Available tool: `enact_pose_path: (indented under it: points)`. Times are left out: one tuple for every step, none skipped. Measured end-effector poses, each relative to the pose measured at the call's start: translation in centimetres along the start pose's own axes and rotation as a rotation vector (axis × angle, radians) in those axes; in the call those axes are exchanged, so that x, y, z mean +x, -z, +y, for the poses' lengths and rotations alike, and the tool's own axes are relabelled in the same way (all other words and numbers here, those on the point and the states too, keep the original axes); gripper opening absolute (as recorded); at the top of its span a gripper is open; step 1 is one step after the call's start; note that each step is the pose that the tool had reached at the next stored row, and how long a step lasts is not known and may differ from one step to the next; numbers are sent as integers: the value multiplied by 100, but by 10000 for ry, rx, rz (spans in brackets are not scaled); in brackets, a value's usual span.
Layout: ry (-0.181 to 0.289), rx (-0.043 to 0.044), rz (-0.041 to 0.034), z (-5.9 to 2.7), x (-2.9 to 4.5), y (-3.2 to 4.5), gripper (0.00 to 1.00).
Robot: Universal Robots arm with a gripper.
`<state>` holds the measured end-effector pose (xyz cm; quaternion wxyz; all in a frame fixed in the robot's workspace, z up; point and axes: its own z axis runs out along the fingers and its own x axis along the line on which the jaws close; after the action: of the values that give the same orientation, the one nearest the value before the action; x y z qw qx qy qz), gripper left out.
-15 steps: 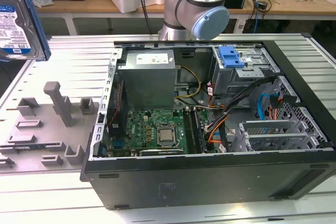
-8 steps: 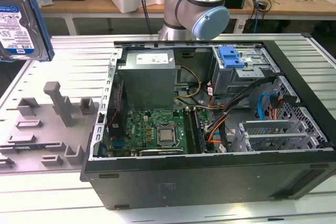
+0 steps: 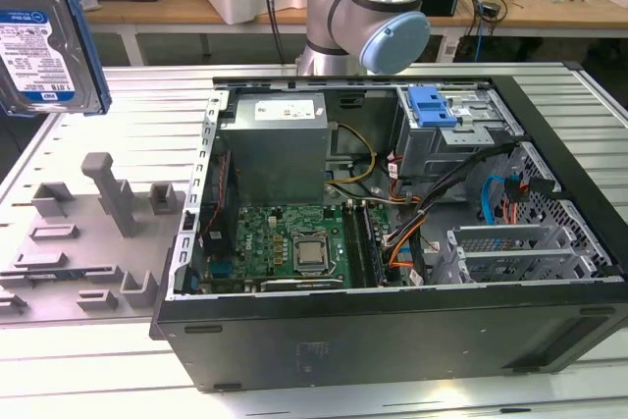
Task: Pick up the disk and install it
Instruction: 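Pick up the disk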
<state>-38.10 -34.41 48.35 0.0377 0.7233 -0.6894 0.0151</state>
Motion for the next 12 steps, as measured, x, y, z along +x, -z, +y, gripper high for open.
enact_pose_path:
  points:
    - [24, 12, 1, -9, 3, 0, 37]
    - [37, 21, 2, -14, 5, 0, 37]
    - [51, 31, 3, -22, 8, 0, 37]
    - [69, 51, 5, -36, 13, 1, 37]
    - [76, 66, 4, -49, 18, 0, 37]
    - [80, 70, 5, -67, 22, 0, 37]
    - [86, 74, 6, -90, 27, 1, 37]
    - [86, 75, 6, -89, 27, 1, 37]
    - [87, 75, 6, -89, 27, 1, 37]
    - [87, 75, 6, -90, 27, 1, 37]
    - [87, 75, 6, -89, 27, 1, 37]
    - [87, 74, 6, -89, 27, 1, 37]
